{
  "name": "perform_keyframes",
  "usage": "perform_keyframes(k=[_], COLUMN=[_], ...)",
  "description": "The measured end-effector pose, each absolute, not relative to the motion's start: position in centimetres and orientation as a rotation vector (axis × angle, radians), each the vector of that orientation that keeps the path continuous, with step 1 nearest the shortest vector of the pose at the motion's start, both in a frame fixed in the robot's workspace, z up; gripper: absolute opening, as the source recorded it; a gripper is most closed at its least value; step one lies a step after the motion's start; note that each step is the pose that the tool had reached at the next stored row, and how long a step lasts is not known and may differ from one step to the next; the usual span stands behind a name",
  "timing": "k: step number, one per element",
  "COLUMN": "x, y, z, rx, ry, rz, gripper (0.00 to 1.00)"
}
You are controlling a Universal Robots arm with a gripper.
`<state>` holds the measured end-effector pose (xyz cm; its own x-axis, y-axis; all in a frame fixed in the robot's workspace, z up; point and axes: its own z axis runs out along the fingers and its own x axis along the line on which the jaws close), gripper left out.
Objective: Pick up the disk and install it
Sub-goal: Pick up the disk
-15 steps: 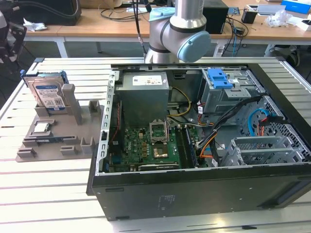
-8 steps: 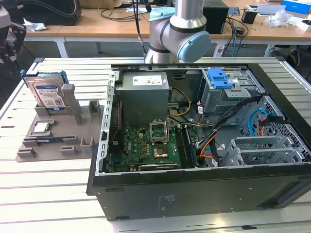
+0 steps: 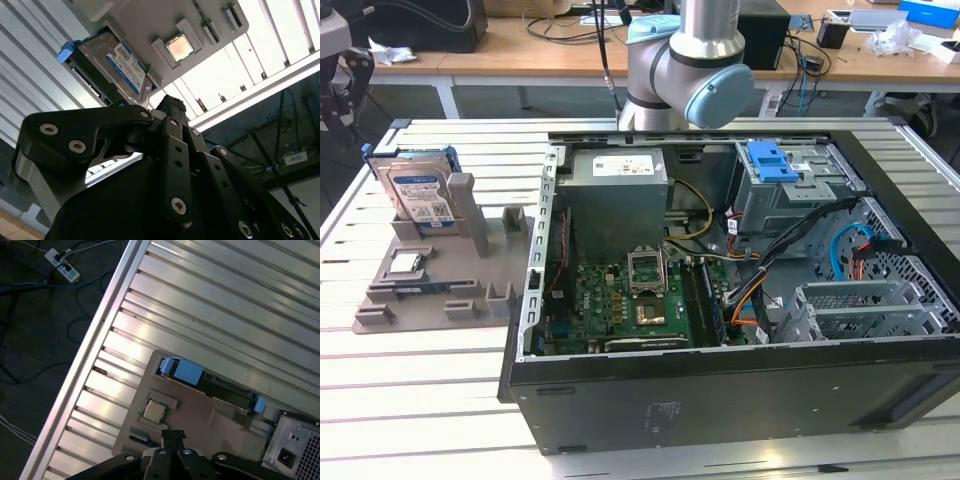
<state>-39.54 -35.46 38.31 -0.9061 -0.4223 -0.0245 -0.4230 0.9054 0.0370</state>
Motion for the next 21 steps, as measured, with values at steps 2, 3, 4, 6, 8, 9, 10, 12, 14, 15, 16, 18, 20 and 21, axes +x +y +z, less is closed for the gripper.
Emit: perform_keyframes(k=[2, 3, 4, 6, 8, 9, 10, 12, 14, 15, 16, 18, 20, 21], x=[-39.54, -39.54, -39.54, -39.54, -39.54, -39.54, -39.54, -39.54, -39.54, -39.54, -39.54, -39.54, -39.54, -39.54], y=[-35.46, -35.46, -35.46, -35.46, -35.46, -35.46, -35.46, -35.46, -35.46, -35.46, -35.46, -35.46, -35.46, -35.46], z=[38.31, 38.32, 38.31, 38.32, 38.32, 38.32, 38.31, 38.31, 38.31, 38.31, 38.32, 38.32, 38.32, 38.32], rx=[-0.710, -0.727, -0.745, -0.802, -0.832, -0.847, -0.866, -0.895, -0.924, -0.941, -0.955, -1.013, -1.053, -1.066], ry=[3.044, 3.040, 3.036, 3.022, 3.014, 3.010, 3.005, 2.997, 2.989, 2.984, 2.980, 2.961, 2.948, 2.943], rz=[0.065, 0.065, 0.065, 0.066, 0.066, 0.066, 0.066, 0.066, 0.067, 0.067, 0.067, 0.067, 0.067, 0.067], gripper=[0.11, 0.11, 0.11, 0.11, 0.11, 0.11, 0.11, 0.11, 0.11, 0.11, 0.11, 0.11, 0.11, 0.11])
